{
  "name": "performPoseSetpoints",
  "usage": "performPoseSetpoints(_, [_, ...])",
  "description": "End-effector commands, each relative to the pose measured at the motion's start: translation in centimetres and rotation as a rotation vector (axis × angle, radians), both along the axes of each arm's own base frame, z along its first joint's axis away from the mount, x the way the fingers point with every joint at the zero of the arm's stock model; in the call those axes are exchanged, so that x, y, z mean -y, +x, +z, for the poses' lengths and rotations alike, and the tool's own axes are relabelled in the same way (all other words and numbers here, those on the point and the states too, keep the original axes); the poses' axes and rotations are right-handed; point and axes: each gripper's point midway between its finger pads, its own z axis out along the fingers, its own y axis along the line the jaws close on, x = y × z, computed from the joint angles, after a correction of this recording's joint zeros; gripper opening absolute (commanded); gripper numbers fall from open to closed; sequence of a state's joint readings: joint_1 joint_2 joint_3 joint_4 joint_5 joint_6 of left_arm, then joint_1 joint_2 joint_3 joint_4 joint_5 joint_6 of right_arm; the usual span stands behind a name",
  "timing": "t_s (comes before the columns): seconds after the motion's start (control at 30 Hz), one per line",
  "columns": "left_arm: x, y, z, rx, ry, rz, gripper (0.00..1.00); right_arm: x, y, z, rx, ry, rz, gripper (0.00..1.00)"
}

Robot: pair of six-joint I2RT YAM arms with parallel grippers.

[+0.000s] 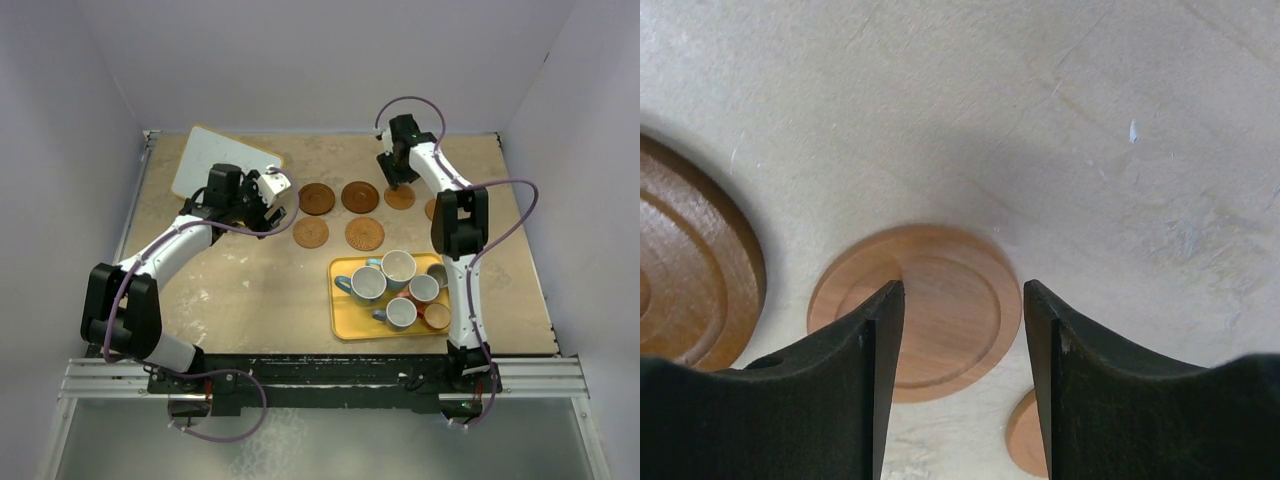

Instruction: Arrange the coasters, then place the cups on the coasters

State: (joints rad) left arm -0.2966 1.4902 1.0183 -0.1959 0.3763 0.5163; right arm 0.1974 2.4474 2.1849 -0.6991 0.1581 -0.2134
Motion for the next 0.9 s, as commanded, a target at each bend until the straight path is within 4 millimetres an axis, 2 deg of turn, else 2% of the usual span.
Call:
performPoseSetpoints(0.0, [0.3,0.2,1.9,0.063,-0.024,-0.014,0.80,-0.6,-0.2,5.7,0.081,0.037,0.029,0.54])
performPoseSetpoints(0.1, [0.3,0.3,2.1,0.068,-0.026,-0.014,0.80,0.2,-0.6,7.5,0.107,0.031,0.021,0.55])
performPoseSetpoints(0.2, [0.3,0.3,2.1,0.068,-0.028,-0.013,0.80,1.5,-1.4,8.0,0.102,0.021,0.008,0.55])
performPoseSetpoints(0.3, [0.2,0.3,2.2,0.069,-0.029,-0.013,0.80,3.0,-3.0,7.5,0.064,0.017,0.000,0.55])
performPoseSetpoints(0.57, [0.4,0.1,2.1,0.065,-0.036,-0.020,0.80,4.3,-7.3,4.7,-0.078,0.148,0.032,0.57])
performPoseSetpoints(0.87, [0.5,0.1,1.9,0.060,-0.037,-0.021,0.80,5.8,-9.7,1.7,-0.223,0.216,0.022,0.59])
